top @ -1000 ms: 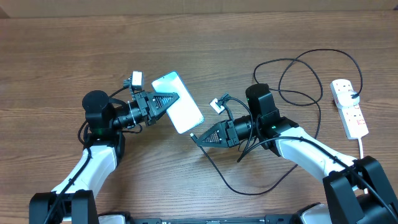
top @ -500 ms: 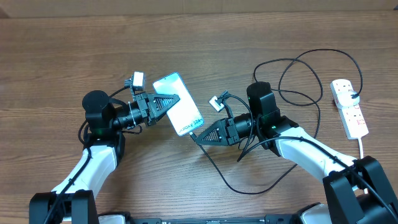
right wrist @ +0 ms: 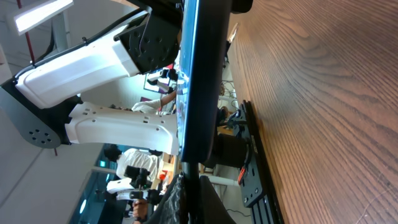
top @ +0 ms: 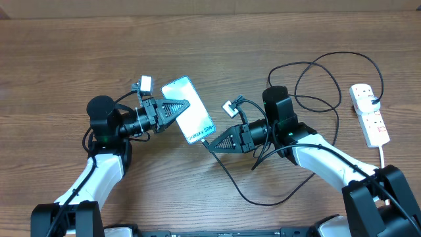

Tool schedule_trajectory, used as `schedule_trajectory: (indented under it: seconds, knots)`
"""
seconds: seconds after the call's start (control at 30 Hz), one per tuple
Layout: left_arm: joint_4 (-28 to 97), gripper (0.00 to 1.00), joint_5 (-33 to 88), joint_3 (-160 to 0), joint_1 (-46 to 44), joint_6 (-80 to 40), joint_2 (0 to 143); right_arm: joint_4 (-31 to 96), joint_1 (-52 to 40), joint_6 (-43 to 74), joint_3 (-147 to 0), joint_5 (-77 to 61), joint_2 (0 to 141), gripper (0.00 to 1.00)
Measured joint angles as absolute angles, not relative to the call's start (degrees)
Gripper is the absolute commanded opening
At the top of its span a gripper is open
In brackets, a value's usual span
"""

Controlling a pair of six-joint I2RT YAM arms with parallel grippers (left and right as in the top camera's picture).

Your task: Plug charger to phone and switch on socket

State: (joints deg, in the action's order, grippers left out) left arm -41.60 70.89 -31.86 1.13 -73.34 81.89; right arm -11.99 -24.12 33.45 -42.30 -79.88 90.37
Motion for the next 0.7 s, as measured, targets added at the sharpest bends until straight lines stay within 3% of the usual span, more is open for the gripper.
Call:
schedule_trajectory:
  seconds: [0.7]
  knots:
    - [-41.4, 0.04, 71.9, -31.9, 1.2, -73.3, 81.9, -12.3, -24.0, 33.5, -42.3, -75.5, 90.4, 0.04]
